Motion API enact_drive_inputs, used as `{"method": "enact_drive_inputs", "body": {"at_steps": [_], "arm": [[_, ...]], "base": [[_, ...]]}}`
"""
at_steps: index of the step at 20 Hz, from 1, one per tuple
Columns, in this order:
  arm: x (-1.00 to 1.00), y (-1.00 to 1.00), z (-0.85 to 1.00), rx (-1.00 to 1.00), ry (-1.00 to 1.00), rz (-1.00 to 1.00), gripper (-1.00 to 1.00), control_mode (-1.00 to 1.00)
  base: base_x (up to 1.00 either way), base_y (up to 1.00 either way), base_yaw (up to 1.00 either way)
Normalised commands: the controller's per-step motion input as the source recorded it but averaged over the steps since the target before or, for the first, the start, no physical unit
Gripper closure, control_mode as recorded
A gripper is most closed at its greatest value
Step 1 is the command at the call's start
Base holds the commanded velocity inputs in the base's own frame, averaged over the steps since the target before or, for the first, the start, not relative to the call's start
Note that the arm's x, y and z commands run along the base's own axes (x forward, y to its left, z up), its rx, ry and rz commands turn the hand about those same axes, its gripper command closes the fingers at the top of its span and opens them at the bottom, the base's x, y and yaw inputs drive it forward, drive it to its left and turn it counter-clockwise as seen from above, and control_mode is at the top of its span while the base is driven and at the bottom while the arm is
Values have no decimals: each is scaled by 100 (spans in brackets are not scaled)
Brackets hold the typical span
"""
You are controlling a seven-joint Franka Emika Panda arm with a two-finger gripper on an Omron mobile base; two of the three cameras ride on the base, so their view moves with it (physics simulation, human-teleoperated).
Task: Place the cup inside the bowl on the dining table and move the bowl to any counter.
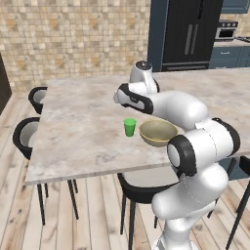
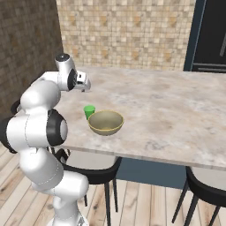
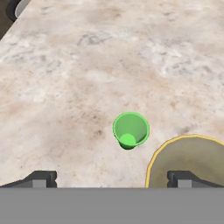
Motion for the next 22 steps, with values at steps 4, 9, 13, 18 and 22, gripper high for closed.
{"method": "enact_drive_inputs", "body": {"at_steps": [4,9,13,18,22], "arm": [[0,0,-5,0,0,0,-100,-100],[1,0,-10,0,1,0,-100,-100],[0,1,-17,0,2,0,-100,-100],[0,0,-21,0,1,0,-100,-100],[0,0,-22,0,0,0,-100,-100]], "base": [[0,0,0],[0,0,0],[0,0,0],[0,0,0],[0,0,0]]}}
